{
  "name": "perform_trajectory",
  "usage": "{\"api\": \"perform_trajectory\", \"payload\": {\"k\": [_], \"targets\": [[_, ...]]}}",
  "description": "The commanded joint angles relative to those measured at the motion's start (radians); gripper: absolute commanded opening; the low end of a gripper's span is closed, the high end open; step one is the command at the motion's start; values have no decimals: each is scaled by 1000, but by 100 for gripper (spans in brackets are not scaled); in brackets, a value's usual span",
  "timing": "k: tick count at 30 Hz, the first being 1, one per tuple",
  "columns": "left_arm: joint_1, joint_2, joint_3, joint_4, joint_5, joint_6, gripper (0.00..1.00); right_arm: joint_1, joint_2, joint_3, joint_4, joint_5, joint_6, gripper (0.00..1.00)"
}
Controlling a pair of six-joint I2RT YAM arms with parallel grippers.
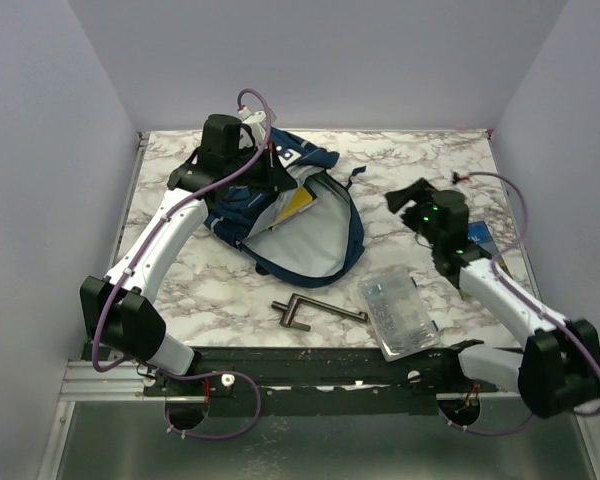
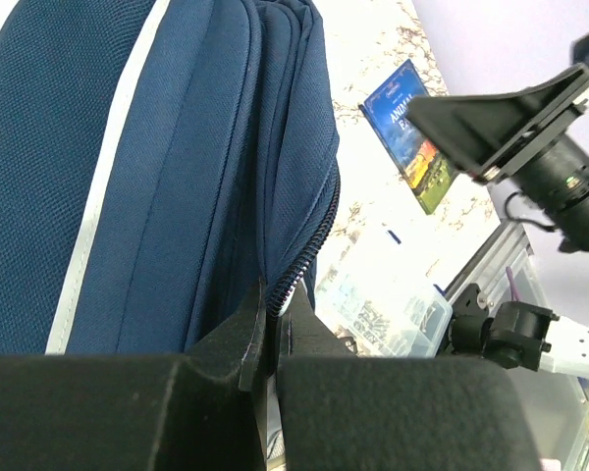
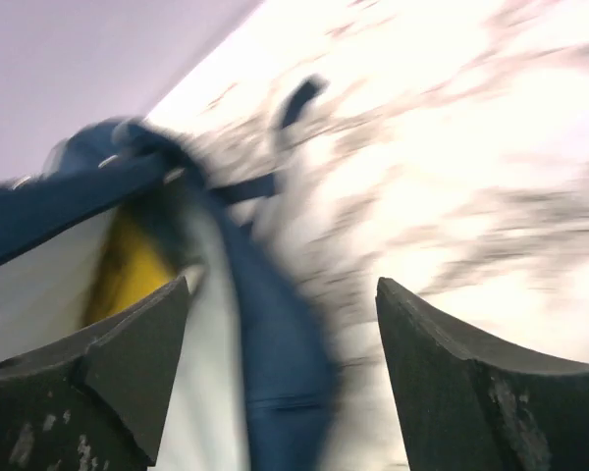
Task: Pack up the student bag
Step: Place the book in the student bag, then pick up the book from the center of the board.
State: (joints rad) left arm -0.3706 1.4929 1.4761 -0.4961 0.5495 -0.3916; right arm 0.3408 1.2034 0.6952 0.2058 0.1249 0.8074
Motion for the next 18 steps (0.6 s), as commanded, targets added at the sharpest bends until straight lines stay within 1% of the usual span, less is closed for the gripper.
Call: {"api": "perform_trajectory", "payload": {"k": [1,2,3,5,7,9,11,13,16,18], "targets": [[-10,-23,28,120,83,-30,0,-256,-170,-73,-332,-4,-113,86],[-10,-21,27,119,81,-31,0,-317,-194,-78,-381,32,-101,93],[-10,-22,26,120,78,-31,0,-406,-209,-81,-424,50,-89,97],[-10,-18,26,120,75,-31,0,-586,-230,-104,-469,17,-70,100],[-9,-13,22,120,78,-33,0,-761,-236,-145,-477,-36,-44,100],[-10,-9,20,121,74,-32,0,-898,-226,-179,-480,-75,-17,100],[-10,-6,15,122,66,-31,1,-987,-214,-206,-481,-83,-1,100],[-11,-5,11,121,61,-28,3,-1035,-206,-233,-457,-107,-4,100],[-17,-15,2,123,50,-16,11,-1057,-156,-262,-382,-119,-26,100],[-26,-31,-11,125,30,2,17,-1057,-102,-256,-355,-164,-53,99]]}}
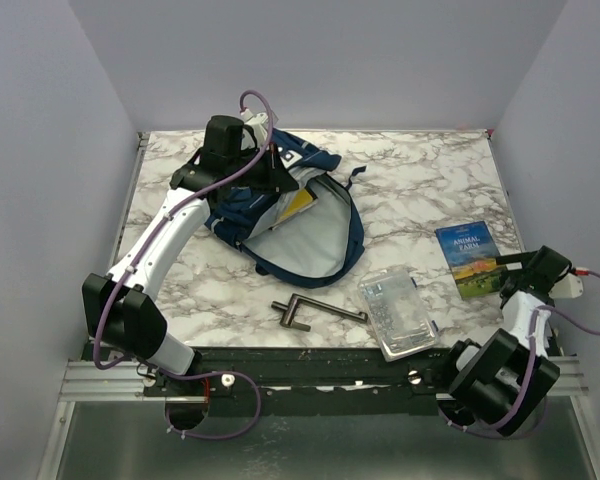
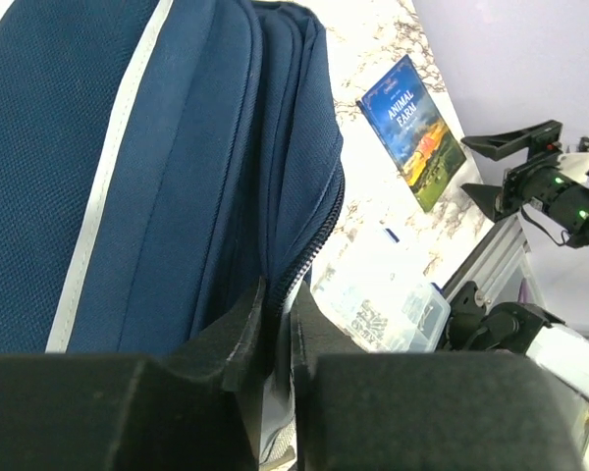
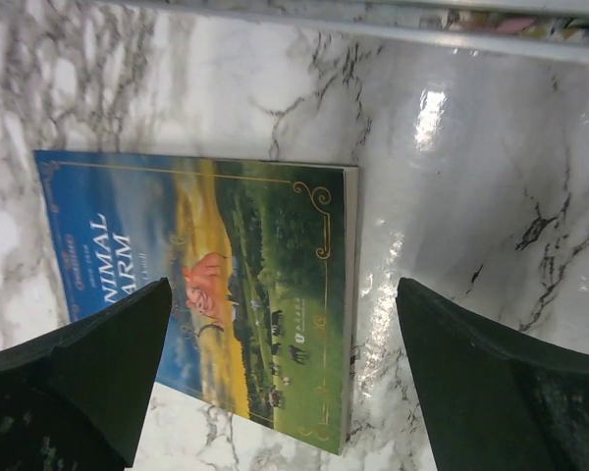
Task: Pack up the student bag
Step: Pick up the book from the center of the board.
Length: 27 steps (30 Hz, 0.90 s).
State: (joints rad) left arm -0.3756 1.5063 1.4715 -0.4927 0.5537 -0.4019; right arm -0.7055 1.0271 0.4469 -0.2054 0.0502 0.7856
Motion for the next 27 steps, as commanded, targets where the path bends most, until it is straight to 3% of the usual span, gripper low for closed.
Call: {"api": "perform_trajectory", "payload": {"k": [1,8,13,17,20,23,27], "targets": [[-28,-55,-13,121,12,26,20,-11,94,-7,75,-107,-51,99],[-148,-134,-54,127,-116,145,52,-10,144,-31,196,-262,-133,93],[-231,-122,-56,156,-97,86,55,41,224,-54,336,-396,-114,84],[-293,-62,-67,244,-82,-9,58,339,245,5,327,-277,-92,84],[-333,8,-45,278,-98,-75,58,510,221,18,355,-328,-11,84],[-357,92,-5,301,-125,-133,58,531,189,53,333,-369,-26,84],[-395,208,72,299,-183,-123,62,522,204,176,209,-230,-144,90]]}}
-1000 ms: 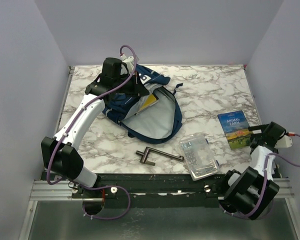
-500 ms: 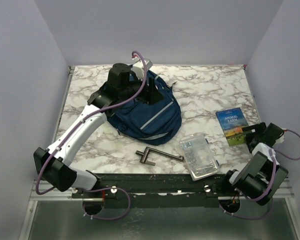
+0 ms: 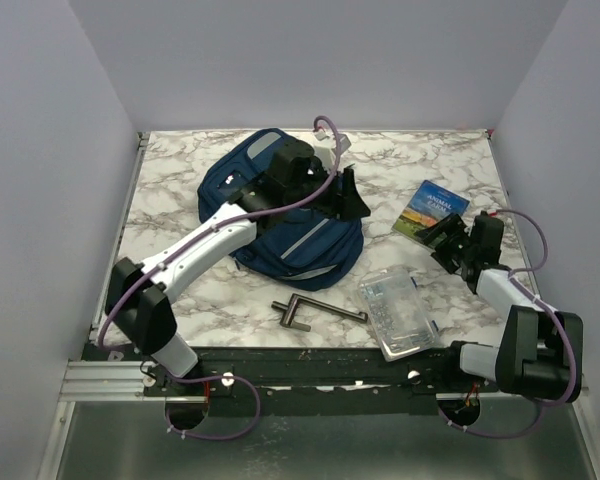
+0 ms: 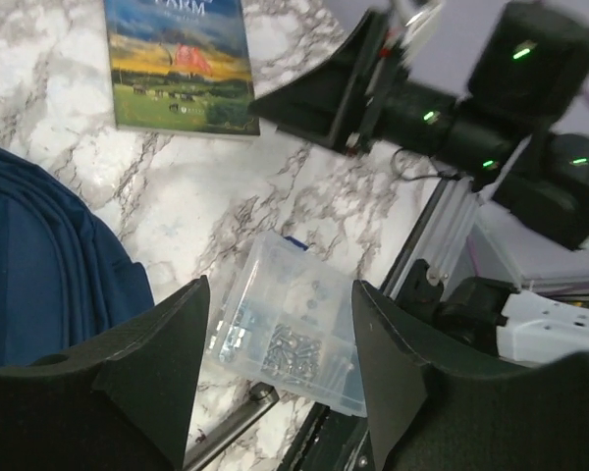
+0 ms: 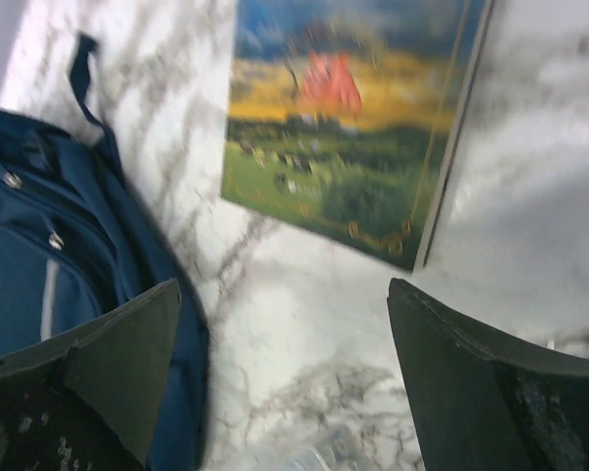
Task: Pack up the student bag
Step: Pick up the book from the center of the board.
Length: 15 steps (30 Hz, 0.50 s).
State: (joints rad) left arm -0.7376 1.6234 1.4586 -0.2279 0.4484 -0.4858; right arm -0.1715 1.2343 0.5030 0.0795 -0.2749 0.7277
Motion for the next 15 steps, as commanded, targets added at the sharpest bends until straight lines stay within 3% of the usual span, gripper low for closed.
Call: {"api": "perform_trajectory", "payload": {"k": [1,9,15], "targets": [[-38,125,115,30,-78,-33,62,-27,15,142,-106,105,-103,90],[-64,411,427,-123,-74,53,62,-138,222,211,9,-30,-67,88],[-64,601,643,-178,-90,85,62,-141,312,213,69,-109,-42,76]]}}
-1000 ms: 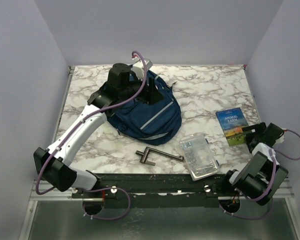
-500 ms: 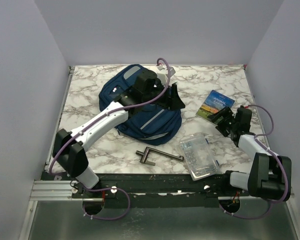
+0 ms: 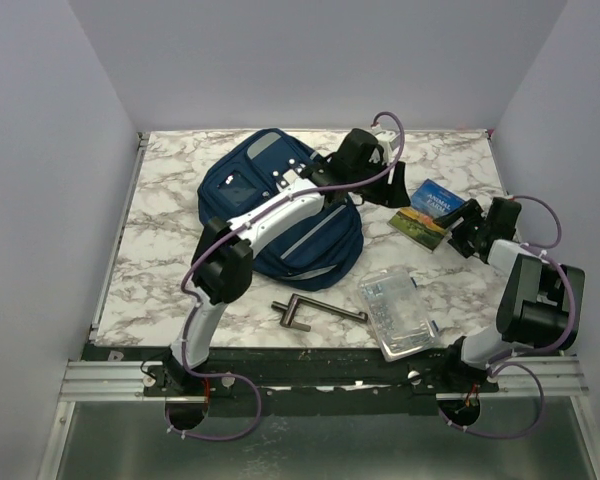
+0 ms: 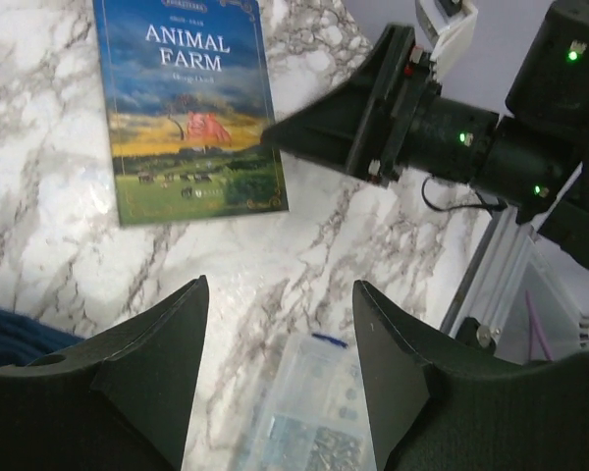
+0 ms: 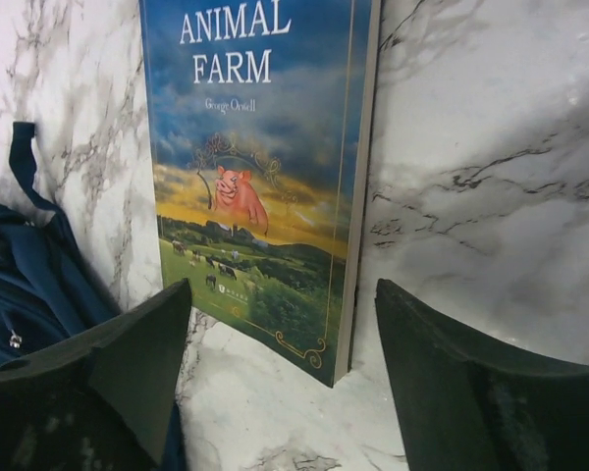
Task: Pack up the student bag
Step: Pick up the book from the center of the board.
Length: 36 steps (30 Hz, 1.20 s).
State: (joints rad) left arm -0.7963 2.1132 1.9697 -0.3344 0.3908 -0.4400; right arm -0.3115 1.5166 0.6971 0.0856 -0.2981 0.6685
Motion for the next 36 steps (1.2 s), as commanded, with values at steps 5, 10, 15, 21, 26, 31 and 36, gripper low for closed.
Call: {"api": "perform_trajectory", "payload": {"k": [5,10,15,21,26,31,36], "targets": [[-7,248,270,-74,-9,-18,61,0,66,23,59,-72,-41,75],[1,311,292,-39,-81,-108,61,8,106,77,-9,37,-102,76],[15,364,290,19,-94,-260,61,28,126,99,-39,68,-130,76],[26,418,273,105,-73,-441,61,52,116,83,-45,54,-126,76],[34,437,240,199,-59,-591,61,57,105,52,-52,45,-110,75],[48,484,263,245,14,-789,59,57,103,27,-9,-26,-43,64],[51,520,266,256,121,-947,56,57,75,20,51,-122,42,48]]}}
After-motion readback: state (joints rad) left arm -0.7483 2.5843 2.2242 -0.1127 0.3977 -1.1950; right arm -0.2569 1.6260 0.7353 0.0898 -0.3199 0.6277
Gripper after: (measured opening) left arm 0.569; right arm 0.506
